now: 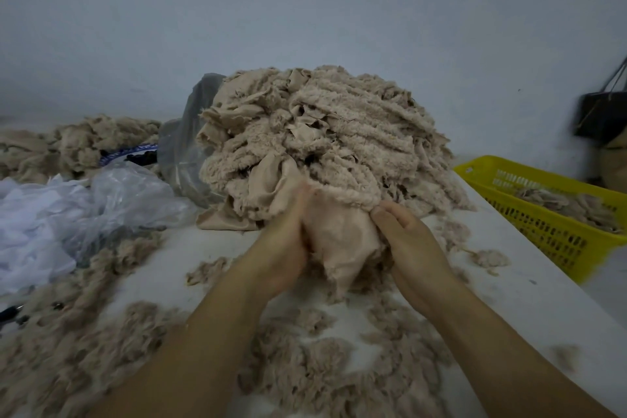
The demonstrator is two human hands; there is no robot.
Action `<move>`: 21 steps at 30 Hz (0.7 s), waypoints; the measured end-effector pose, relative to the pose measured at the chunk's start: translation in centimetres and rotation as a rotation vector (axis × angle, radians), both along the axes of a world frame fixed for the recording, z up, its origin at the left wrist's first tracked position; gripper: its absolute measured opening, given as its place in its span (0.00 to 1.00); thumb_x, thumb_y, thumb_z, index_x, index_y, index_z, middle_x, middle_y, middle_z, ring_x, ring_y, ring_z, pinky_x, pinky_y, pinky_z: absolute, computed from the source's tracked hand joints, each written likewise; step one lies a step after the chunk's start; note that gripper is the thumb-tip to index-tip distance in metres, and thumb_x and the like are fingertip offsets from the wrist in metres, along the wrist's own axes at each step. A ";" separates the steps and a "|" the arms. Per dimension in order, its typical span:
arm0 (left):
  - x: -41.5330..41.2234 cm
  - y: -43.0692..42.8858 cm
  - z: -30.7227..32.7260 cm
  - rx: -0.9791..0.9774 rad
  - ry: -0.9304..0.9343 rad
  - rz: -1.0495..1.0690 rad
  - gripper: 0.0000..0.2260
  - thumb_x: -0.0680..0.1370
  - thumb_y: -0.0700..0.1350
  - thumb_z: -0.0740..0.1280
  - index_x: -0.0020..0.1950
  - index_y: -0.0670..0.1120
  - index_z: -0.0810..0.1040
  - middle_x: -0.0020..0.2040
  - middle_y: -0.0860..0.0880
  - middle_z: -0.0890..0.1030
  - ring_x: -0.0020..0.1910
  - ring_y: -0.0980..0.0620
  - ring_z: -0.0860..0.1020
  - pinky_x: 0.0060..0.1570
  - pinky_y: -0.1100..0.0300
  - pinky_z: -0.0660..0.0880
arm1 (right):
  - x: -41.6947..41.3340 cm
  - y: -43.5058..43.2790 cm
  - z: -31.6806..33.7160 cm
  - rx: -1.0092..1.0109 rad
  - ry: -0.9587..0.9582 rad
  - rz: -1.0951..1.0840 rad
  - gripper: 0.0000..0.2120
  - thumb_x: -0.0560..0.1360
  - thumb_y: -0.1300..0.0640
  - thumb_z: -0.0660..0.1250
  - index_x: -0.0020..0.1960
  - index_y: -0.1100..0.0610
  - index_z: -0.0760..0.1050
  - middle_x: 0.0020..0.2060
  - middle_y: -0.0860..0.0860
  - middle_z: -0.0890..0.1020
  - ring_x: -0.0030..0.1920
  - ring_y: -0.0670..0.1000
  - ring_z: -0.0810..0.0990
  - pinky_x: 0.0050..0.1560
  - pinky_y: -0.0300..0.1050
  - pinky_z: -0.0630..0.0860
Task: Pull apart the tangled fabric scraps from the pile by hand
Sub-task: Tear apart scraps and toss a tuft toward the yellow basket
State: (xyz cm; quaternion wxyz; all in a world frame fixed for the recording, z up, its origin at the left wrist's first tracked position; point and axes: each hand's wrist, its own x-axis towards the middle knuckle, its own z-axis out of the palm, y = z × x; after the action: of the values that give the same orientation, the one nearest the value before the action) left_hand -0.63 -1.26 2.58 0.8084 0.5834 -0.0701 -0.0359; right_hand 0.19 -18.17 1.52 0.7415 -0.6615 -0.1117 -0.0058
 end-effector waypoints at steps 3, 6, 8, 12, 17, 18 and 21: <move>-0.5 -1.6 -0.9 0.414 -0.076 0.022 0.17 0.71 0.65 0.72 0.36 0.53 0.86 0.34 0.54 0.84 0.40 0.58 0.82 0.36 0.67 0.75 | 0.0 0.1 -0.6 -0.074 -0.032 -0.002 0.08 0.82 0.52 0.62 0.48 0.41 0.77 0.44 0.40 0.81 0.45 0.40 0.79 0.48 0.38 0.75; -0.2 -2.4 -1.3 0.400 -0.118 0.250 0.16 0.79 0.54 0.68 0.30 0.56 0.82 0.26 0.56 0.79 0.27 0.63 0.77 0.29 0.68 0.72 | 0.0 0.1 -0.7 -0.140 -0.096 -0.052 0.06 0.82 0.49 0.62 0.52 0.42 0.78 0.37 0.38 0.81 0.36 0.36 0.78 0.38 0.31 0.74; 0.0 -2.3 -1.0 0.290 -0.079 0.322 0.15 0.82 0.50 0.65 0.37 0.59 0.83 0.32 0.54 0.83 0.35 0.58 0.82 0.35 0.62 0.78 | -0.1 0.7 -0.4 -0.186 -0.140 -0.028 0.08 0.82 0.49 0.61 0.51 0.44 0.80 0.37 0.41 0.83 0.37 0.40 0.80 0.36 0.32 0.75; 0.2 -2.0 -0.6 0.078 0.082 0.375 0.09 0.83 0.44 0.62 0.52 0.44 0.82 0.42 0.47 0.87 0.39 0.51 0.85 0.34 0.59 0.80 | -0.3 1.7 -0.4 -0.188 -0.090 0.054 0.12 0.81 0.45 0.62 0.42 0.38 0.81 0.42 0.43 0.84 0.46 0.42 0.83 0.48 0.37 0.77; 1.2 0.1 0.0 -0.246 0.214 0.449 0.15 0.83 0.53 0.62 0.54 0.43 0.81 0.46 0.45 0.84 0.45 0.47 0.83 0.49 0.49 0.81 | -0.2 1.0 -0.2 -0.294 0.026 0.113 0.19 0.80 0.42 0.62 0.35 0.47 0.81 0.23 0.35 0.75 0.27 0.35 0.76 0.34 0.31 0.68; 1.6 1.1 0.2 -0.340 0.193 0.449 0.17 0.83 0.54 0.61 0.49 0.42 0.81 0.42 0.45 0.83 0.41 0.48 0.82 0.44 0.52 0.80 | -0.1 0.5 -0.3 -0.333 0.034 0.110 0.20 0.79 0.42 0.63 0.34 0.49 0.81 0.22 0.37 0.75 0.26 0.36 0.75 0.34 0.33 0.67; 1.8 2.4 0.5 -0.494 0.166 0.406 0.15 0.84 0.52 0.60 0.54 0.44 0.82 0.46 0.48 0.84 0.43 0.50 0.83 0.42 0.57 0.79 | -0.1 -0.3 -0.4 -0.454 0.017 0.140 0.23 0.79 0.41 0.62 0.31 0.50 0.80 0.20 0.41 0.73 0.23 0.39 0.72 0.34 0.36 0.66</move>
State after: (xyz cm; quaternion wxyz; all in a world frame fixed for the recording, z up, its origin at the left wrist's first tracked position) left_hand 1.13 1.13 3.12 0.9191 0.3667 0.1070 0.0966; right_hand 0.05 -18.46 1.12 0.5734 -0.8019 -0.1493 0.0766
